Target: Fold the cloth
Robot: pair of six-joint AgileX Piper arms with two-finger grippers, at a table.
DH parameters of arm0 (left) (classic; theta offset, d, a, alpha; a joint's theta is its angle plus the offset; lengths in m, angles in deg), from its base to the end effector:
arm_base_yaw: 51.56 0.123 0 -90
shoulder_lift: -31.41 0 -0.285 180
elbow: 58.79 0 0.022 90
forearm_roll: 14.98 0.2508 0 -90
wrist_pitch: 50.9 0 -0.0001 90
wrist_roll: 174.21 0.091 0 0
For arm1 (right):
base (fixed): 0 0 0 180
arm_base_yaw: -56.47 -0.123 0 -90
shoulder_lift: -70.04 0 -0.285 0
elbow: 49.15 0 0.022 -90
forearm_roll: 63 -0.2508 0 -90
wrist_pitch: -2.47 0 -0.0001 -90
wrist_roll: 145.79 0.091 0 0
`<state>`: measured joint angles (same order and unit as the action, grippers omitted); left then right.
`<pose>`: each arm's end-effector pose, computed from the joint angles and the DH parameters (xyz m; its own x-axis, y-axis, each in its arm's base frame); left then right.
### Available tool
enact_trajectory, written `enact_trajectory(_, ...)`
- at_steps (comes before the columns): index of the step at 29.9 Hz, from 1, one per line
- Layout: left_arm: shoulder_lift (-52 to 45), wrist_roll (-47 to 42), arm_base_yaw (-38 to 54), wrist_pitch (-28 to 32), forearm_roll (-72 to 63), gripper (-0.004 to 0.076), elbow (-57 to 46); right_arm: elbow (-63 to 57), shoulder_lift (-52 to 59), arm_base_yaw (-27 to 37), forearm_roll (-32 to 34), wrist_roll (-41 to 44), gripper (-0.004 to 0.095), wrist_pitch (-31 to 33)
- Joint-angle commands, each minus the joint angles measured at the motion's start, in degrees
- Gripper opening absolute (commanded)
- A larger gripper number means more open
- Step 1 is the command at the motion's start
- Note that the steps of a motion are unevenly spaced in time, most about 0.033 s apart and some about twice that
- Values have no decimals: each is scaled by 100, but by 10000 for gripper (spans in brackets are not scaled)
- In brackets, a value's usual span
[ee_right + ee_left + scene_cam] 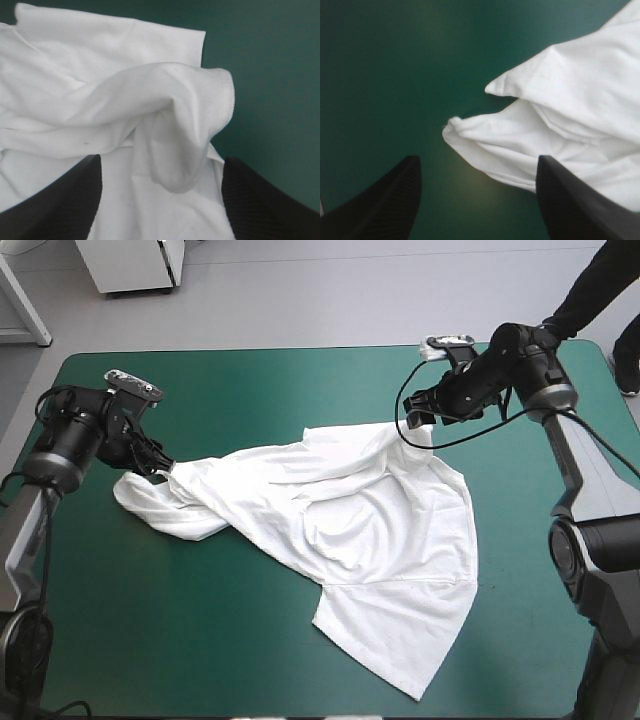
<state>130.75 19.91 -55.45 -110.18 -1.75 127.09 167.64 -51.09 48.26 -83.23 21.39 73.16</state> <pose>0.3401 -0.0052 0.3322 -0.8321 0.4083 -0.3753 0.2916 0.8978 0.3300 0.4239 0.0912 0.3363 -0.8555 -0.2211 -0.4682 -0.3667 0.8971 0.2464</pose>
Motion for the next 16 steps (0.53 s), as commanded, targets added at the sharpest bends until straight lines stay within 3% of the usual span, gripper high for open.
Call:
enact_trajectory(1, -774, -61, 2, -186, -283, 483, 155, -118, 925, 8, -118, 101, 649, 85)
enact_trajectory(6, -1433, 15, -8, -420, -796, 483, 135, -1461, 1961, -299, 582, 346, 649, 85)
enact_trajectory(16, -2102, 272, -299, -677, -1727, 480, 135, -4337, 3583, -836, 1030, 675, 649, 85)
